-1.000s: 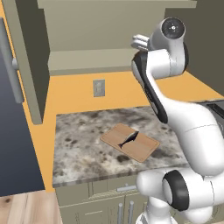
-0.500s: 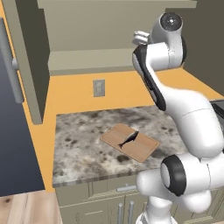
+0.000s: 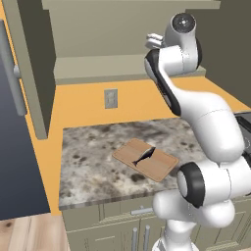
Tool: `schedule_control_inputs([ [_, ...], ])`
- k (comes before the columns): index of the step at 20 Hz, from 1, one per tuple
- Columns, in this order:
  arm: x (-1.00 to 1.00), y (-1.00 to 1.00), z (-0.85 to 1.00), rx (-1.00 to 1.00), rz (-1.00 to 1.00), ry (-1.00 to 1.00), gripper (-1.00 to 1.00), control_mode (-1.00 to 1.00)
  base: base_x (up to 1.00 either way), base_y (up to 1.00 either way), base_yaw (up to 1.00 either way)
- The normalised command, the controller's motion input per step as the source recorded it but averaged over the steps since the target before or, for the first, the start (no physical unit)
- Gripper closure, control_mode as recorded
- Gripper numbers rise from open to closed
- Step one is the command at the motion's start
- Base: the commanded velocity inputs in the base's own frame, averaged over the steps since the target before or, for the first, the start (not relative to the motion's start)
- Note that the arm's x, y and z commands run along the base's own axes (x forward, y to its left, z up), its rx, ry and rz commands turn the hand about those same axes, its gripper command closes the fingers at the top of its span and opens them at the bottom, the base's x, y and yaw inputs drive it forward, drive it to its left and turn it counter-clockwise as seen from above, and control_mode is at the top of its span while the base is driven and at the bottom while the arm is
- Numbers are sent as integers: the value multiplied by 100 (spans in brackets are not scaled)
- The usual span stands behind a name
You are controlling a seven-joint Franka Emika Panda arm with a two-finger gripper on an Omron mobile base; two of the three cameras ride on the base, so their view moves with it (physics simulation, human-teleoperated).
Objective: Open the cabinet, retrieve the rolling pin, and place it next to the meat on the cutting board to prepare for tenderizing.
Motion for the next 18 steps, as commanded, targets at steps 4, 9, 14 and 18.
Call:
schedule_control_inputs([
  [4,19,0,-13,0,-2,0,-100,-100,0,0,0],
  [9,22,0,-12,0,-2,0,-100,-100,0,0,0],
  [14,24,0,-13,0,-1,0,-100,-100,0,0,0],
  [18,21,0,-13,0,0,0,-100,-100,0,0,0],
])
